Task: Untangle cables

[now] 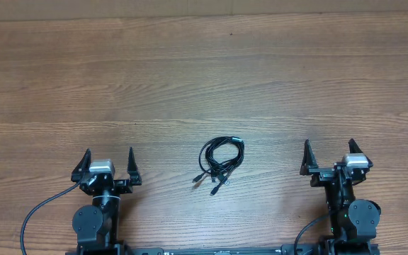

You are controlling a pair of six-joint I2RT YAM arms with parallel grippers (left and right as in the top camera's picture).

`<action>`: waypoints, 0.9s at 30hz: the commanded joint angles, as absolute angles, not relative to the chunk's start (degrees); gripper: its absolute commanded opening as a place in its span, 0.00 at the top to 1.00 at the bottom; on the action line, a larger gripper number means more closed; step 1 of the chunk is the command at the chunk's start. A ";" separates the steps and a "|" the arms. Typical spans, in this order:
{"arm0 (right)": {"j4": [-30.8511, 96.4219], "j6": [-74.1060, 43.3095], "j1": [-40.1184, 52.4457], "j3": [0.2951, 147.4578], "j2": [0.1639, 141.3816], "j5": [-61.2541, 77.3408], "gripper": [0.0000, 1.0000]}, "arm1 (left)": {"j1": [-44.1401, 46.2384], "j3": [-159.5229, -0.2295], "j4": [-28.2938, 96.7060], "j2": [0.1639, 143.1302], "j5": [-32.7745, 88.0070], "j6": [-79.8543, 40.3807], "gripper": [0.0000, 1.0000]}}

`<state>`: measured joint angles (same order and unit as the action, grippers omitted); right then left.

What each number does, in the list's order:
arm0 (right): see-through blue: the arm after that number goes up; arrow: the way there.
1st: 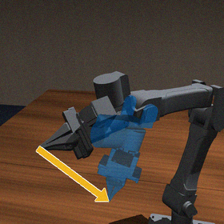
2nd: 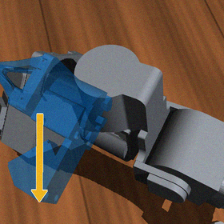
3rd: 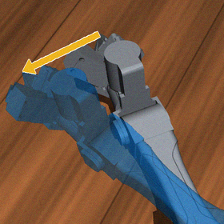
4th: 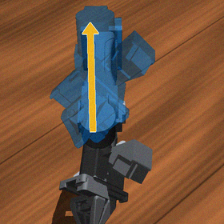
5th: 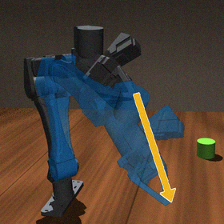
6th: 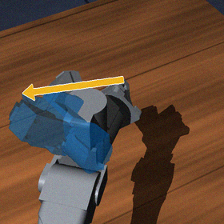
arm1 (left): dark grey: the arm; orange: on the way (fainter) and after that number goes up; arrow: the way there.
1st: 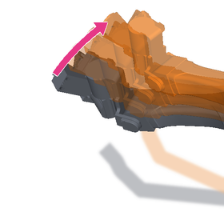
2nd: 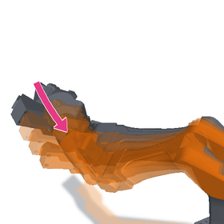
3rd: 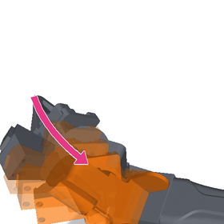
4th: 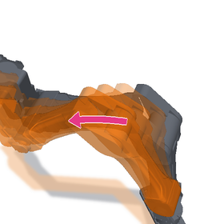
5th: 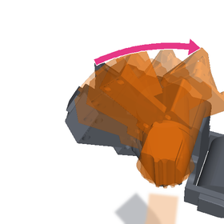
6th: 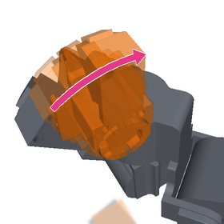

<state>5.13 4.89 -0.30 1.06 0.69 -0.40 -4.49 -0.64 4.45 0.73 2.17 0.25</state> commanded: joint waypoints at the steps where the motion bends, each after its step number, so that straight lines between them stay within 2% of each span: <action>1: 4.71 4.97 -0.38 0.45 0.16 -0.30 0.00 | -4.38 -0.27 4.32 0.25 2.39 1.52 0.00; 23: 4.71 4.97 -0.38 0.45 0.16 -0.30 0.00 | -4.38 -0.27 4.32 0.25 2.39 1.54 0.01; 27: 4.71 4.97 -0.38 0.45 0.16 -0.30 0.00 | -4.51 -0.27 4.12 0.25 -3.42 2.44 0.00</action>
